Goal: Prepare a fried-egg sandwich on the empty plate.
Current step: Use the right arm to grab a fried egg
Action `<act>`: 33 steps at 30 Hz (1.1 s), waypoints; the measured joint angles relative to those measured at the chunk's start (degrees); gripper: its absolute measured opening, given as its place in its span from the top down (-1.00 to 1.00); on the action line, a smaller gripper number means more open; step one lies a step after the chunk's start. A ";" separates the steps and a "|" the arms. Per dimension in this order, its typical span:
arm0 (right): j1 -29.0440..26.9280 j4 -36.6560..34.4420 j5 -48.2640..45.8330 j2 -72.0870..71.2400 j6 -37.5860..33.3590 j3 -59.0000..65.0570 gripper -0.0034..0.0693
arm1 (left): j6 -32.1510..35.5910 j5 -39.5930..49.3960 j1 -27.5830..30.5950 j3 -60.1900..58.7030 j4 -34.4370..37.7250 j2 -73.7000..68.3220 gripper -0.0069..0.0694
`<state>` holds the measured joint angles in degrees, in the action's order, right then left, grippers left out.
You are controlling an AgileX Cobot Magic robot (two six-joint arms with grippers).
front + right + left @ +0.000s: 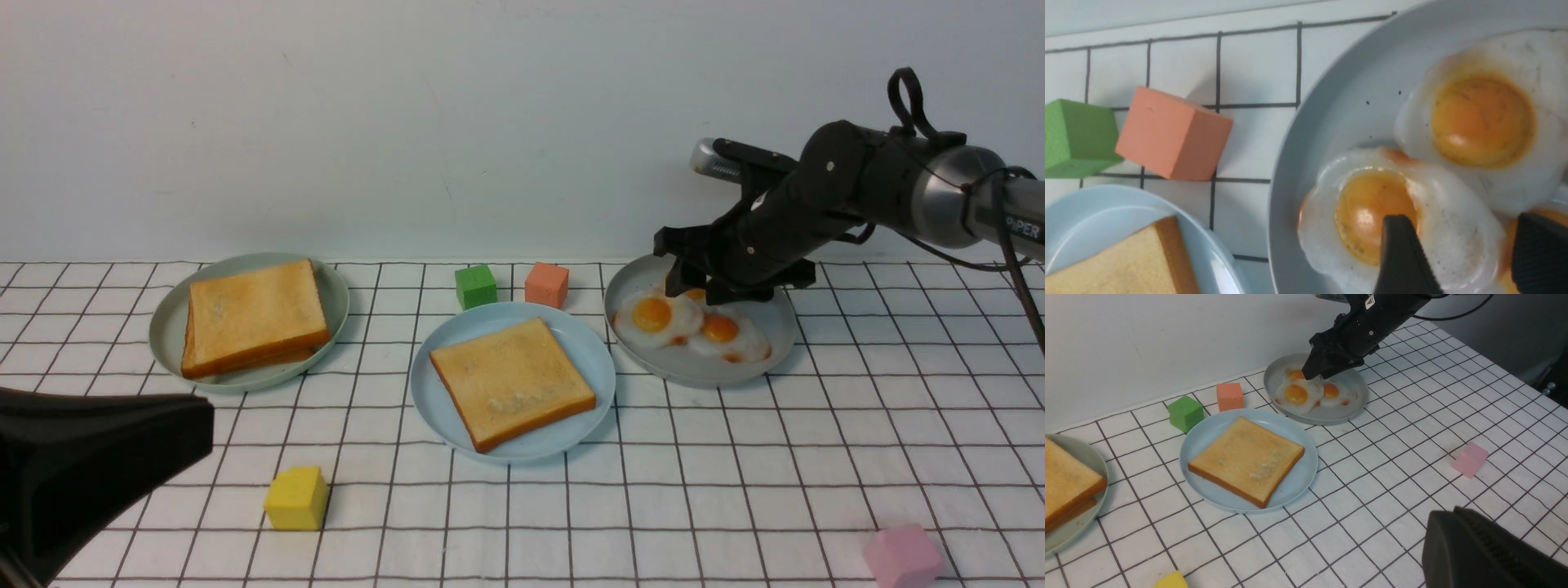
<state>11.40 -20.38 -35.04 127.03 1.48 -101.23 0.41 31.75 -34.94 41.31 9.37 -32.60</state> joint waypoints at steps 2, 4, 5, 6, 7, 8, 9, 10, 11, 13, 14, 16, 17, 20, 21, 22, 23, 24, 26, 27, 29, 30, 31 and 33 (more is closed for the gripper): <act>0.00 0.00 0.90 0.66 0.00 0.00 -0.15 | 0.00 0.00 0.00 0.00 -0.04 0.00 0.85; 0.00 0.18 0.97 1.51 0.00 0.00 -0.15 | 0.00 0.00 0.00 0.00 -0.04 0.00 0.85; 0.00 0.23 0.97 1.83 0.00 0.00 -0.15 | 0.00 0.00 0.00 0.00 -0.04 0.00 0.85; 0.00 0.30 0.75 2.04 -0.05 0.00 -0.16 | 0.00 0.00 0.00 0.00 -0.04 0.00 0.85; 0.00 0.41 0.75 2.11 -0.05 0.00 -0.16 | 0.00 0.00 0.00 0.00 -0.04 0.00 0.85; 0.00 0.61 0.75 2.24 -0.05 0.00 -0.16 | 0.00 0.00 0.00 0.00 -0.04 0.00 0.85; 0.00 0.76 0.75 2.24 -0.05 0.00 -0.16 | 0.00 0.00 0.00 0.00 -0.04 0.00 0.85; 0.00 0.88 0.75 2.24 -0.05 0.00 -0.17 | 0.00 0.00 0.00 0.00 -0.04 0.00 0.85; 0.00 1.01 0.75 2.25 -0.05 0.00 -0.17 | 0.00 0.00 0.00 0.00 -0.04 0.00 0.85; 0.00 1.06 0.75 2.25 -0.05 -0.02 -0.18 | 0.00 0.00 0.00 0.00 0.01 0.00 0.85; 0.00 1.06 0.75 2.25 -0.05 -0.07 -0.19 | 0.00 0.00 0.00 0.00 0.01 0.00 0.85; 0.00 1.06 0.75 2.25 -0.05 -0.07 -0.19 | 0.00 0.00 0.00 0.00 0.01 0.00 0.85; 0.00 1.06 0.75 2.29 -0.05 -0.07 -0.19 | 0.00 0.00 0.00 0.00 0.01 0.00 0.85; 0.00 0.94 0.80 2.36 -0.05 -0.07 -0.19 | 0.00 0.00 0.00 0.00 0.01 0.00 0.85; 0.00 0.94 0.86 2.43 -0.05 -0.07 -0.19 | 0.00 0.00 0.00 0.00 0.01 0.00 0.85; 0.00 0.87 0.98 2.50 -0.05 -0.09 -0.19 | 0.00 0.00 0.00 0.00 0.01 0.00 0.85; 0.00 0.87 1.11 2.57 -0.05 -0.09 -0.19 | 0.00 0.00 0.00 0.00 0.01 0.00 0.85; 0.00 0.75 1.25 2.70 -0.05 -0.13 -0.19 | 0.00 0.00 0.00 0.00 0.06 0.00 0.85; 0.00 0.62 1.25 2.74 -0.05 -0.15 -0.17 | 0.00 -0.05 0.00 0.00 0.11 0.00 0.85; 0.00 0.40 1.25 2.75 -0.05 -0.15 -0.16 | 0.00 -0.05 0.00 0.00 0.22 0.00 0.85; 0.00 0.19 1.25 2.87 -0.05 -0.15 -0.11 | 0.00 -0.05 0.00 0.00 0.26 0.00 0.85; 0.00 0.12 1.25 2.93 -0.05 -0.15 -0.08 | 0.00 -0.05 0.00 0.00 0.26 0.00 0.85; 0.00 0.06 1.31 2.99 -0.05 -0.15 -0.03 | 0.00 -0.05 0.00 0.00 0.26 0.00 0.85; 0.00 0.06 1.31 3.06 -0.10 -0.20 0.07 | 0.00 -0.05 0.00 0.00 0.41 0.00 0.85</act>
<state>11.40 -20.33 -33.74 130.09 1.38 -101.43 0.41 31.70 -34.94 41.31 9.79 -32.60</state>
